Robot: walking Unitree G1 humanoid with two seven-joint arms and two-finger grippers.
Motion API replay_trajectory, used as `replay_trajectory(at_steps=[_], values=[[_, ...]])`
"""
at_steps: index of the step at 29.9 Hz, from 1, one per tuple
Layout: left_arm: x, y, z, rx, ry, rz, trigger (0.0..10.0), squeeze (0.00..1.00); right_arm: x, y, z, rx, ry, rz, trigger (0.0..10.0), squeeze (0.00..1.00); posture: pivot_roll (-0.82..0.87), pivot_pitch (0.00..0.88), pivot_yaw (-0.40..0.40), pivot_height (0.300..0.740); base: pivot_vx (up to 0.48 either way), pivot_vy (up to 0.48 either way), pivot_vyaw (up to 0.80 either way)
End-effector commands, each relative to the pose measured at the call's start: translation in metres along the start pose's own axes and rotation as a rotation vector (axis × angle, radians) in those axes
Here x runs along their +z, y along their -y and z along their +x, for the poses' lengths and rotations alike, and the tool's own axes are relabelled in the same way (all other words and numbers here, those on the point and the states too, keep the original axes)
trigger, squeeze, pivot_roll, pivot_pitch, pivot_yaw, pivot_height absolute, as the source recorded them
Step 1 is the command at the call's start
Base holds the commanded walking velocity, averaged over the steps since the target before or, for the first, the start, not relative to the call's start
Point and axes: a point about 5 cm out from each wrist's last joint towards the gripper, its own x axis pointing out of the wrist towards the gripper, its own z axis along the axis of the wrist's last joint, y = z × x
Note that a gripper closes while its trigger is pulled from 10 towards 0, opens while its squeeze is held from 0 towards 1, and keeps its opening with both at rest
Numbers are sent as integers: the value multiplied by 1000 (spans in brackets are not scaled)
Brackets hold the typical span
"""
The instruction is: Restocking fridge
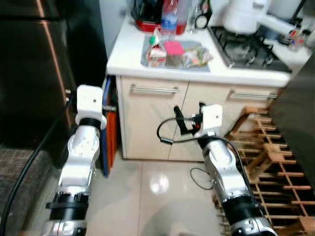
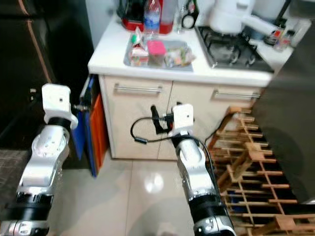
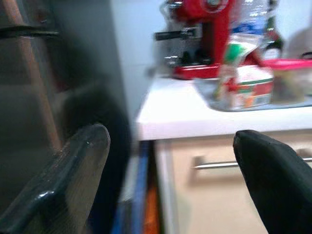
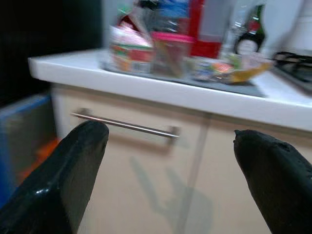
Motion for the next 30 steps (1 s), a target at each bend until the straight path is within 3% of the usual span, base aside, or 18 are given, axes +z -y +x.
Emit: replay_trajectory(at_steps=[1,4,11,16,22,30], values=[[5,-7,2,16,23,17,10000,0,8,-3,3,3,36,-5,10000,0,-5,0,-68,740,480,0,0],[6,-8,1,20,24,19,10000,0,14,-6,6,12,61,-10,10000,0,-4,0,-68,740,480,0,0],[14,-7,2,20,59,34,10000,0,79,-20,27,60,278,17,10000,0,1,0,-67,740,480,0,0],[20,-6,4,16,86,45,10000,0,116,-33,43,128,359,34,10000,0,10,0,-75,740,480,0,0],[22,-9,4,33,93,45,10000,0,131,-35,51,150,380,49,10000,0,19,0,-84,740,480,0,0],[27,-10,3,30,123,23,10000,0,147,-33,65,91,404,88,10000,0,29,0,-89,740,480,0,0]])
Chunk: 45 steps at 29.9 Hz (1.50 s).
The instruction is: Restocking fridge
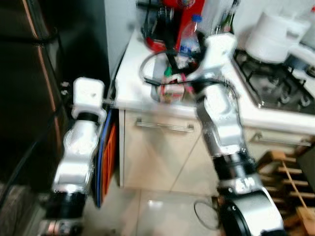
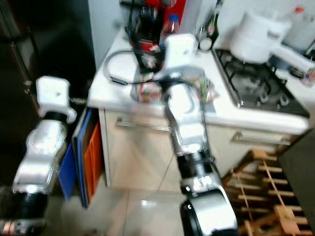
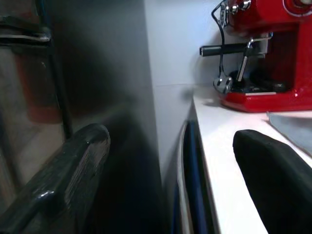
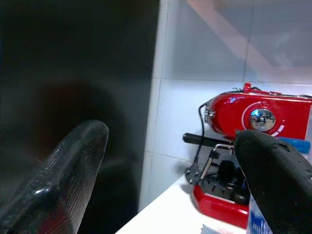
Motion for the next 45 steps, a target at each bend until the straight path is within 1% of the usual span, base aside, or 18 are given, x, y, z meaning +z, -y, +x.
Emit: replay_trajectory(at_steps=[1,5,7,10,12,14,17,20,23,27,29,33,35,39,40,41,42,45], values=[[9,10,2,-35,36,-29,10000,0,0,16,0,-66,-13,2,10000,0,29,0,-89,740,0,0,0],[10,7,6,-115,11,-49,10000,0,0,15,6,-90,-40,43,10000,0,36,0,-94,740,0,0,0],[18,-2,9,-167,40,-70,10000,0,-4,17,6,-121,-81,100,10000,0,39,0,-100,740,0,0,0],[25,-13,11,-194,66,-60,10000,0,-9,18,3,-139,-125,138,10000,0,39,0,-103,740,0,0,0],[26,-14,11,-198,70,-59,10000,0,-9,18,2,-142,-133,144,10000,0,38,0,-103,740,0,0,0],[28,-14,11,-210,73,-53,10000,0,-10,18,0,-149,-146,156,10000,0,38,0,-102,740,0,0,0],[32,-4,8,-291,83,-41,10000,0,-11,12,-9,-140,-186,161,10000,0,29,0,-98,740,0,0,0],[32,0,8,-325,81,-42,10000,0,-11,10,-13,-130,-208,167,10000,0,28,0,-98,740,0,0,0],[32,-1,8,-315,84,-45,10000,0,-17,11,-16,-139,-255,209,10000,0,27,0,-99,740,0,0,0],[32,-2,8,-308,81,-49,10000,0,-27,15,-18,-146,-314,227,10000,0,34,0,-101,740,0,0,0],[33,-2,8,-306,81,-48,10000,0,-31,16,-18,-145,-340,223,10000,0,37,0,-103,740,0,0,0],[33,-2,7,-303,79,-50,10000,0,-31,22,-16,-144,-345,149,10000,0,52,0,-109,740,0,0,0],[33,-1,5,-309,77,-52,10000,0,-32,23,-15,-140,-357,150,10000,0,54,0,-112,740,0,0,0],[37,2,-1,-364,112,-18,10000,0,-36,19,-15,-125,-388,156,10000,0,55,0,-119,740,0,0,0],[38,1,-5,-404,120,20,10000,0,-38,17,-15,-123,-402,156,10000,0,59,0,-121,740,0,0,0],[38,1,-5,-404,120,20,10000,0,-38,17,-15,-123,-402,156,10000,0,59,0,-121,740,0,0,0],[39,0,-9,-438,122,31,10000,0,-39,13,-15,-117,-414,164,10000,0,59,0,-121,740,0,0,0],[42,0,-12,-469,129,7,10000,0,-41,9,-15,-101,-424,177,10000,0,60,0,-124,740,0,0,0]])
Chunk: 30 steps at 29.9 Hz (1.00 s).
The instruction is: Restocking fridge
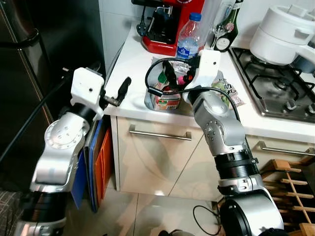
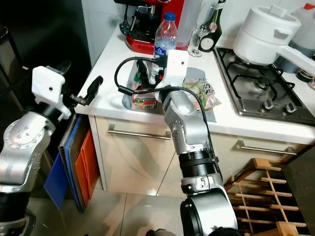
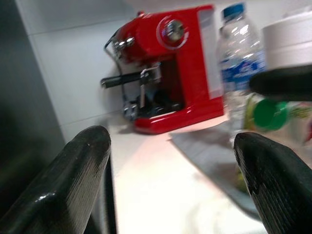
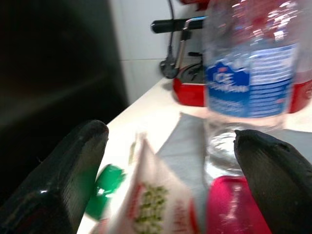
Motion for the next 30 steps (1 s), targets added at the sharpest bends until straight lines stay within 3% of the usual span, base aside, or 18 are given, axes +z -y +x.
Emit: replay_trajectory(at_steps=[1,3,7,21,30], values=[[9,6,1,-46,35,-42,10000,0,2,-3,3,11,-15,0,10000,0,59,0,-125,740,0,0,0],[14,9,0,-69,52,-88,10000,0,2,-5,3,19,-22,6,10000,0,60,0,-127,740,0,0,0],[28,15,2,-114,98,-102,10000,0,2,-12,6,43,-36,7,10000,0,66,0,-140,740,0,0,0],[29,21,0,-114,88,-130,10000,0,-8,-22,16,38,-92,15,10000,0,76,0,-151,740,0,0,0],[31,23,-1,-123,85,-135,10000,0,-20,-18,21,-5,-149,-46,10000,0,86,0,-153,740,0,0,0]])
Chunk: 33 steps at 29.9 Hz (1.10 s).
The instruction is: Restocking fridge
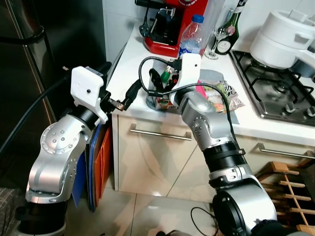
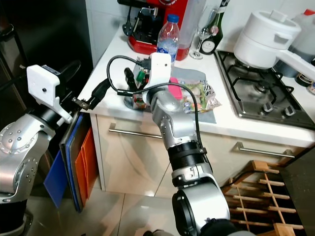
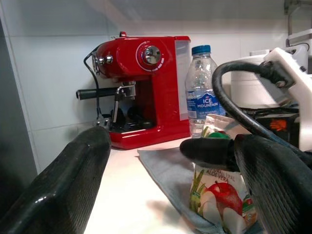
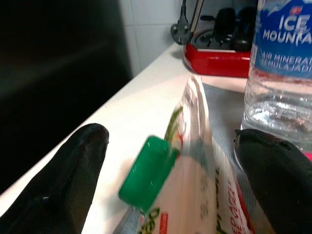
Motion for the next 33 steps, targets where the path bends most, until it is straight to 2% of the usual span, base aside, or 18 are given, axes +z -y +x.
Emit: replay_trajectory(at_steps=[1,3,4,5,6,9,19,28,30,31,33], values=[[9,9,3,-45,35,-1,10000,0,-2,-3,2,0,-12,-21,10000,0,87,0,-153,740,0,0,0],[9,9,2,-43,33,0,10000,0,-3,-2,3,-7,-18,-12,10000,0,88,0,-152,740,0,0,0],[11,9,2,-49,38,1,10000,0,-4,0,4,-17,-18,-5,4588,0,92,0,-151,740,0,0,0],[11,9,1,-53,40,1,10000,0,-4,0,4,-20,-17,-4,4588,0,92,0,-151,740,0,0,0],[13,11,0,-76,53,13,10000,0,-4,1,5,-26,-16,0,0,0,93,0,-150,740,0,0,0],[12,14,-5,-113,44,30,10000,0,-3,5,5,-44,-7,9,0,0,93,0,-149,740,0,0,0],[10,18,-3,-120,36,31,10000,0,0,9,6,-62,18,15,0,0,88,0,-153,740,0,0,0],[6,15,-4,-105,14,39,10000,0,4,10,7,-58,47,16,0,0,89,0,-154,740,0,0,0],[-2,8,-3,-27,-30,58,10000,0,10,9,6,-44,89,10,0,0,94,0,-153,740,0,0,0],[-2,8,-3,-27,-30,58,10000,0,10,9,6,-44,89,10,0,0,94,0,-153,740,0,0,0],[-11,-3,-4,92,-69,29,10000,0,17,8,5,-37,147,-9,0,0,92,0,-152,740,0,0,0]])
